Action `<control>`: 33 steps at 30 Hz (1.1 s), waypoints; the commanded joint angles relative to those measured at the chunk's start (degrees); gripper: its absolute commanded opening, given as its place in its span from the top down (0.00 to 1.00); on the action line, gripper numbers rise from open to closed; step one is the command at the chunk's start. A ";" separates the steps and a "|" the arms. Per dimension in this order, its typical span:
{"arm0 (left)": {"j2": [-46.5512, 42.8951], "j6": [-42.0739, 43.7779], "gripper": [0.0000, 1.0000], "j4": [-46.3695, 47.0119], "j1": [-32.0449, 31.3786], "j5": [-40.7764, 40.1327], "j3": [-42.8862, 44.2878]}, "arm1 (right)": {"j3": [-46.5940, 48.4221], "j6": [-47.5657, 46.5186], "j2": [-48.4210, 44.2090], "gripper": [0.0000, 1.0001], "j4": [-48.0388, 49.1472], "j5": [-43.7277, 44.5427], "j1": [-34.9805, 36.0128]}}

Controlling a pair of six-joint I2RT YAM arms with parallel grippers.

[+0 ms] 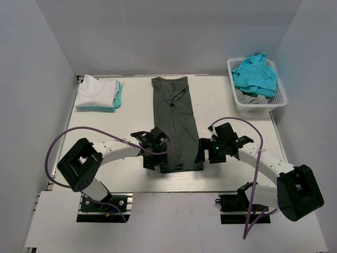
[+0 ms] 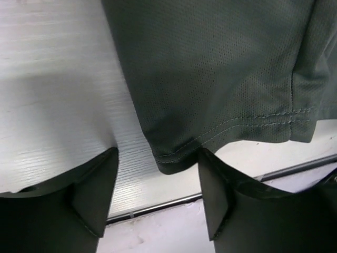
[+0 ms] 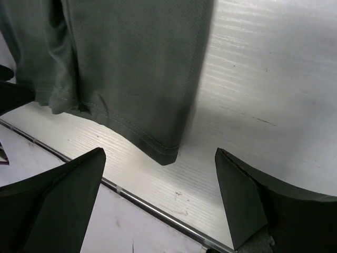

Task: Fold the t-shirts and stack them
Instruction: Grab the bottom of the folded rectangular tshirt with both arms

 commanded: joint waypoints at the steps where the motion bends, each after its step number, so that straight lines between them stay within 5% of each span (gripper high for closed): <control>1: 1.91 0.74 0.30 -0.67 0.04 3.31 -0.11 | -0.88 1.50 0.98 0.10 1.57 -0.80 -0.09; 11: 5.77 1.27 0.40 0.56 0.04 5.95 -0.02 | -3.26 1.77 6.08 0.18 4.38 -1.15 -0.09; 14: 6.57 1.27 0.45 0.04 0.04 5.95 0.60 | -2.73 1.15 8.71 0.35 4.64 -3.60 -0.35; 21: 6.57 1.27 0.56 0.73 0.04 6.56 -0.02 | -3.78 0.80 9.95 0.51 5.35 -7.04 0.00; 24: 7.10 1.27 0.70 0.73 0.04 6.56 -0.02 | -3.87 0.54 10.13 0.66 5.52 -7.56 0.00; 27: 7.71 1.27 1.00 0.73 0.04 6.04 1.12 | -3.78 0.62 10.13 0.86 5.52 -8.88 0.09; 30: 7.71 1.80 1.00 -0.67 0.04 4.11 3.49 | -3.26 0.44 9.60 1.00 4.74 -8.88 0.09; 33: 5.52 1.80 1.00 -3.13 0.04 2.70 5.60 | -0.89 0.79 8.55 1.00 2.46 -10.20 0.26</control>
